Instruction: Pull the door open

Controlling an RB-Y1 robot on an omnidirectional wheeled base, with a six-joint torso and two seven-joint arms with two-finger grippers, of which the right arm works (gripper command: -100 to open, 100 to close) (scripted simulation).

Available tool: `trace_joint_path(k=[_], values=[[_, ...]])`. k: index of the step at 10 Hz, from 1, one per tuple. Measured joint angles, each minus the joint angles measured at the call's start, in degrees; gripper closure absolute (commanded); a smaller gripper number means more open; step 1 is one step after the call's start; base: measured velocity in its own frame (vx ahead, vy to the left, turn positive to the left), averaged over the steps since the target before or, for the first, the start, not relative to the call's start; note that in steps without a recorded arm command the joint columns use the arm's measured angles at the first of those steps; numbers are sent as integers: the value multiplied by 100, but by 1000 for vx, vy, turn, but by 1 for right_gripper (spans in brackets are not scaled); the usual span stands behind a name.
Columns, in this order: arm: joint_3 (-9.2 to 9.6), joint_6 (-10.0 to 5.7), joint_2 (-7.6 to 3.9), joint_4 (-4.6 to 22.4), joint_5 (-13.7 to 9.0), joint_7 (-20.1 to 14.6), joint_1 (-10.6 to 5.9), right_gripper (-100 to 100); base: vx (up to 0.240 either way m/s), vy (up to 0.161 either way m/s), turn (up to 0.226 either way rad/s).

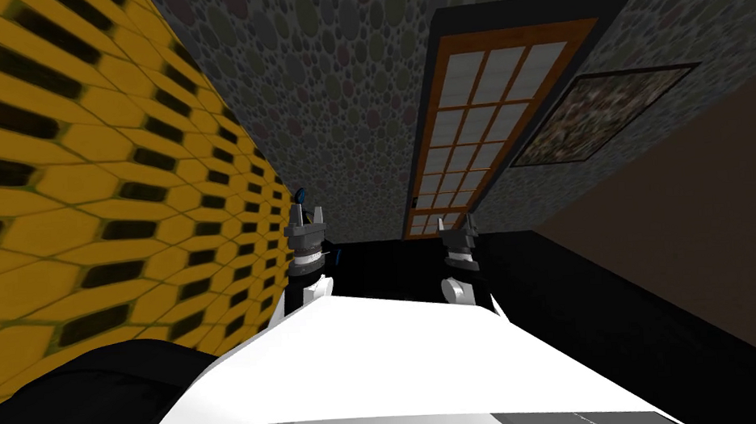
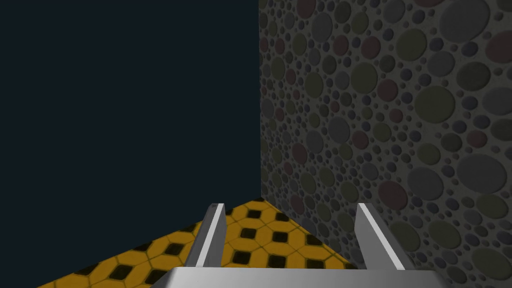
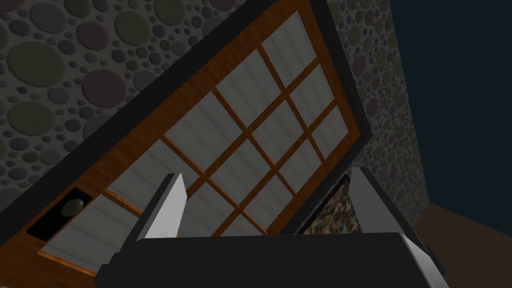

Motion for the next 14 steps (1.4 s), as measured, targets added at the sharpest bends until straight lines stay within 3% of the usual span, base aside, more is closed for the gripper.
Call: trace_joint_path(k=[14], values=[[519,-577,-421,1639,-997,-1382,-309,-100,93,-41,74]])
